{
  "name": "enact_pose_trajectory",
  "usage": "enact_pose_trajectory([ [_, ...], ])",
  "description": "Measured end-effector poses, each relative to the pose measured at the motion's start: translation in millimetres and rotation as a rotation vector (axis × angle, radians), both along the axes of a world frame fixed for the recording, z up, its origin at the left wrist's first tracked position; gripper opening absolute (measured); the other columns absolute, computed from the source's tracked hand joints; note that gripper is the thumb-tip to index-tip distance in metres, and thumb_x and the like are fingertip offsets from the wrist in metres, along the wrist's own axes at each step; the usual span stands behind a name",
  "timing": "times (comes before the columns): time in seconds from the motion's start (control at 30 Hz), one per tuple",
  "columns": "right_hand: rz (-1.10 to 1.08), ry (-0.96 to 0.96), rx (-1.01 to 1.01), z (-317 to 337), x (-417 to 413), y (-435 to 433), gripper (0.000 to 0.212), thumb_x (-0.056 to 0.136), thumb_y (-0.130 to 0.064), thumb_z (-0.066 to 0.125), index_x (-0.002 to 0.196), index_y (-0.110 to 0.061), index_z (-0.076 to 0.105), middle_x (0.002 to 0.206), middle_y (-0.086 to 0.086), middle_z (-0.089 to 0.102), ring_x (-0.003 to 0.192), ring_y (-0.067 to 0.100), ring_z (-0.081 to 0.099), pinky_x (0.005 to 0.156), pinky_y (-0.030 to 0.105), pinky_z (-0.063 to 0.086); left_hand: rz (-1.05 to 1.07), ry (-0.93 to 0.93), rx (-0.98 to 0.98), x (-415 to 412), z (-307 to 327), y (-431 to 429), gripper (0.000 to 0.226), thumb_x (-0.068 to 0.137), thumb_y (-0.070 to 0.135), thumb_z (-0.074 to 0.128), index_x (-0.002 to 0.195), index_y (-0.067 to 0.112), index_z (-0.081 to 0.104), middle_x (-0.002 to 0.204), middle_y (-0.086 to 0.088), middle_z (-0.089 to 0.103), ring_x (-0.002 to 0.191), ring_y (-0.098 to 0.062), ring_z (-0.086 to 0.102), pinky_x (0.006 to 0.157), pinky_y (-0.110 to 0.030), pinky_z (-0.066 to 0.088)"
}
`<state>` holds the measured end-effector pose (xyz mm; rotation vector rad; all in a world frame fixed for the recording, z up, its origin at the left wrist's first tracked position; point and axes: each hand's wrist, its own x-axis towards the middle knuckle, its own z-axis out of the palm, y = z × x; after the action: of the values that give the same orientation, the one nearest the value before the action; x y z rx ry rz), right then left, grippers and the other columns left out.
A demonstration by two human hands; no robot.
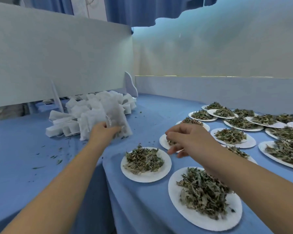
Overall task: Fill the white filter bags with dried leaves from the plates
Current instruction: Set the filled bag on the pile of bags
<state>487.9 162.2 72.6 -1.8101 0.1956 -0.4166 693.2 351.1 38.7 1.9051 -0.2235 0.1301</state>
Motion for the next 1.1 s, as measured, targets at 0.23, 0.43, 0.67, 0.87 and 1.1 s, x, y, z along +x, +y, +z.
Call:
enact_pose_trajectory([
  [0.23, 0.011, 0.06, -0.054, -9.9, 11.1, -21.5, 0.013, 0.089, -0.019, 0.062, 0.083, -0.011, 0.071, 0.075, -0.002, 0.071, 0.059, 0.017, 0.067, 0.053, 0.026, 0.05, 0.13, 0.118, 0.215, 66.6, -43.2, -8.7, 0.03, 0.076, 0.026, 0.072, 0.064, 0.005, 0.054, 0.063, -0.013, 0.052, 0.062, -0.024, 0.048, 0.056, -0.03, 0.036],
  [0.43, 0.095, 0.115, -0.042, -7.9, 14.1, -31.7, 0.015, 0.09, -0.015, 0.061, 0.082, -0.006, 0.071, 0.07, 0.003, 0.068, 0.057, 0.018, 0.065, 0.051, 0.024, 0.049, 0.262, 0.124, 0.157, 85.4, -35.9, -3.6, 0.01, 0.077, 0.007, 0.06, 0.076, -0.003, 0.059, 0.082, -0.025, 0.063, 0.069, -0.03, 0.053, 0.058, -0.032, 0.039],
  [0.67, 0.062, 0.138, -0.052, -12.8, 1.9, -34.9, 0.016, 0.092, -0.013, 0.06, 0.082, -0.008, 0.071, 0.069, 0.004, 0.068, 0.056, 0.017, 0.061, 0.051, 0.024, 0.049, 0.203, 0.025, 0.189, 57.2, -28.1, -6.0, 0.02, 0.085, 0.01, 0.055, 0.069, 0.012, 0.044, 0.071, -0.014, 0.054, 0.063, -0.026, 0.048, 0.053, -0.03, 0.036],
  [0.87, 0.038, 0.129, -0.043, -6.2, -30.7, -43.4, 0.016, 0.092, -0.014, 0.06, 0.082, -0.009, 0.071, 0.067, 0.002, 0.068, 0.056, 0.016, 0.062, 0.052, 0.024, 0.049, 0.051, -0.205, 0.187, 1.6, -7.6, -32.1, 0.036, 0.093, 0.014, 0.052, 0.129, 0.016, 0.056, 0.125, -0.006, 0.059, 0.071, -0.018, 0.055, 0.055, -0.027, 0.044],
  [1.1, -0.032, 0.061, 0.038, 5.7, -98.7, -66.4, 0.015, 0.091, -0.017, 0.061, 0.083, -0.01, 0.071, 0.067, 0.002, 0.068, 0.053, 0.015, 0.062, 0.048, 0.022, 0.045, -0.377, -0.343, 0.076, -126.2, 34.2, -113.1, 0.018, 0.093, 0.018, 0.055, 0.094, 0.032, 0.067, 0.08, 0.001, 0.064, 0.049, 0.0, 0.055, 0.045, -0.011, 0.039],
])
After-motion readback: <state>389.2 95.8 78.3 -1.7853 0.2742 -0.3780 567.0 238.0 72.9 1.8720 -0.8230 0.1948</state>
